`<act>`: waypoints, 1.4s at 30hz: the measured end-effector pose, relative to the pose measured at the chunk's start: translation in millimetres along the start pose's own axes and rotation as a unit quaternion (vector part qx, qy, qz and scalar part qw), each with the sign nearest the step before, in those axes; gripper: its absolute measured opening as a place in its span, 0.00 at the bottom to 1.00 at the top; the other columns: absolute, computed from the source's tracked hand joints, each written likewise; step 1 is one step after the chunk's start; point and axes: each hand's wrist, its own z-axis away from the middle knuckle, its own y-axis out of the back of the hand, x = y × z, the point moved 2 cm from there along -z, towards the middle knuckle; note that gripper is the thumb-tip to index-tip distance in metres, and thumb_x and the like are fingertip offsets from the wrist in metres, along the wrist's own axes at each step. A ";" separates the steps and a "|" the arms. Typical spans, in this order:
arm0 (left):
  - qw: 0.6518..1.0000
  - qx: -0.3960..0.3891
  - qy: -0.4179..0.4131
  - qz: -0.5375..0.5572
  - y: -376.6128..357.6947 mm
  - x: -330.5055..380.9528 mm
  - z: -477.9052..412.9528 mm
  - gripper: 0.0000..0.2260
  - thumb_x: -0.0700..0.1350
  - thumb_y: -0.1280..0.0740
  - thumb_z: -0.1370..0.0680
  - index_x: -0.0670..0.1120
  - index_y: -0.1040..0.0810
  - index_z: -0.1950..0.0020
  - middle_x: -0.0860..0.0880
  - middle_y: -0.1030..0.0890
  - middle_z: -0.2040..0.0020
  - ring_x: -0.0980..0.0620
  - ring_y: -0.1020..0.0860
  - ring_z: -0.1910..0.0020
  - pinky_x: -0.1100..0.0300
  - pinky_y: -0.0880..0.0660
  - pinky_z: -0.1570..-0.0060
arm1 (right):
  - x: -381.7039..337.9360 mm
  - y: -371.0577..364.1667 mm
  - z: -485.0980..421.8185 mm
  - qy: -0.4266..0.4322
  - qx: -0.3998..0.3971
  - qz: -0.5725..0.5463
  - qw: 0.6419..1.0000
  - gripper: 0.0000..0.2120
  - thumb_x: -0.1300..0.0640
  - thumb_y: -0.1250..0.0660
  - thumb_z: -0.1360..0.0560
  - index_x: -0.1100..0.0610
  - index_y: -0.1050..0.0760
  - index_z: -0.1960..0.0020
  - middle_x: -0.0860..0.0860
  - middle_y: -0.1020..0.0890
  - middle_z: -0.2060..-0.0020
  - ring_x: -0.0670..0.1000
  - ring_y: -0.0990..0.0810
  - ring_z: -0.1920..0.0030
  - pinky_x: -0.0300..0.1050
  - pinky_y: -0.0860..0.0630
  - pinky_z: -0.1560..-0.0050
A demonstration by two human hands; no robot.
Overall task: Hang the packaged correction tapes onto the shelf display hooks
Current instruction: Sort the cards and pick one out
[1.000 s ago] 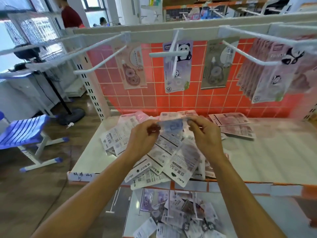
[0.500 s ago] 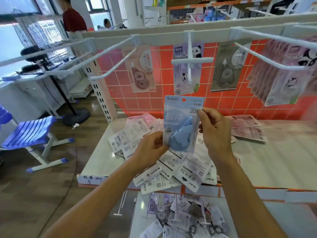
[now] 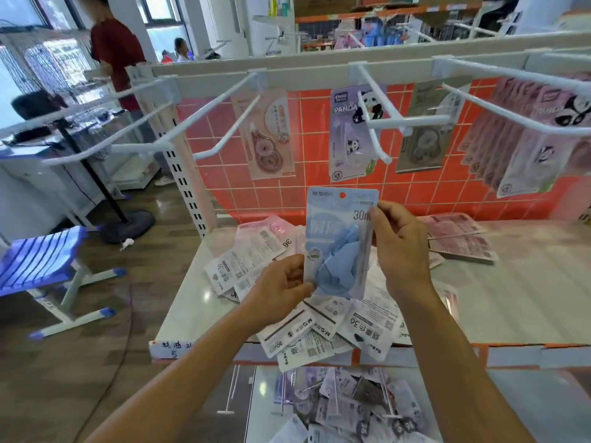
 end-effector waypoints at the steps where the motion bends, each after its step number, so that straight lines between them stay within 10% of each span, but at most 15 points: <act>1: 1.000 0.000 0.001 0.005 3.7 -1.1 1.5 0.15 0.30 0.33 0.25 0.49 0.21 0.47 0.48 0.16 0.49 0.51 0.17 0.49 0.54 0.21 0.47 | -1.3 -3.8 0.9 -0.003 -0.003 -0.005 1.000 0.12 0.59 0.37 0.21 0.45 0.21 0.57 0.46 0.17 0.60 0.49 0.21 0.60 0.58 0.21 0.55; 10: 0.999 0.017 0.017 0.023 50.8 -14.6 24.9 0.15 0.30 0.34 0.25 0.48 0.21 0.46 0.50 0.16 0.49 0.54 0.18 0.48 0.59 0.21 0.48 | -4.6 -52.4 14.1 0.010 -0.067 0.004 0.998 0.08 0.50 0.37 0.27 0.45 0.19 0.55 0.49 0.15 0.59 0.63 0.19 0.57 0.65 0.22 0.57; 42: 0.976 0.100 -0.192 0.019 211.1 2.6 111.2 0.14 0.33 0.32 0.27 0.49 0.20 0.47 0.57 0.16 0.51 0.57 0.18 0.50 0.66 0.22 0.51 | -118.7 -199.7 89.4 0.228 -0.142 -0.007 0.963 0.07 0.58 0.39 0.22 0.53 0.22 0.50 0.42 0.18 0.58 0.49 0.18 0.60 0.55 0.21 0.63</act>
